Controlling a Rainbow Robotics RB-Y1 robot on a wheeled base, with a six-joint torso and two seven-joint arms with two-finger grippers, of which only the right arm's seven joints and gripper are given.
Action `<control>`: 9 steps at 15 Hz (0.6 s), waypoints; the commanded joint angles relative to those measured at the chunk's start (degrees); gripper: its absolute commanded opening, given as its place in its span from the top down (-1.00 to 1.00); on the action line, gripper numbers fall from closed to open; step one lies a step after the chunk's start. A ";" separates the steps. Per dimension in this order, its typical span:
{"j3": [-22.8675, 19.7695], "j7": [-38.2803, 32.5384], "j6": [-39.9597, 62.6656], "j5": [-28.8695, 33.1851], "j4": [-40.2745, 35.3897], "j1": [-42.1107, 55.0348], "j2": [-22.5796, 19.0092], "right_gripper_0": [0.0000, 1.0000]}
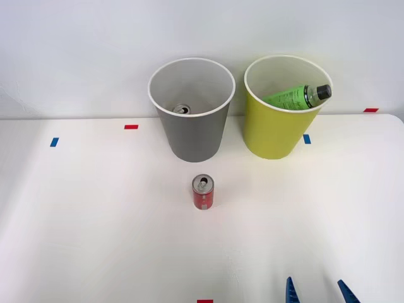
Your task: Put cans in the gray bin, plastic bottles in the light green bin
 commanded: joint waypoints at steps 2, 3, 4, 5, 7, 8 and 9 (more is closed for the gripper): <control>0.00 0.00 0.00 0.00 0.00 0.00 0.00 -1.00; 0.00 0.00 0.00 0.00 0.00 0.00 0.00 -1.00; 0.00 0.00 0.00 0.00 0.00 0.00 0.00 -1.00; 0.00 0.00 0.00 0.00 0.00 0.00 0.00 -1.00; 0.00 0.00 0.00 0.00 0.00 0.00 0.00 -1.00; 0.00 0.00 0.00 0.00 0.00 0.00 0.00 -1.00; 0.00 0.00 0.00 0.00 0.00 0.00 0.00 -1.00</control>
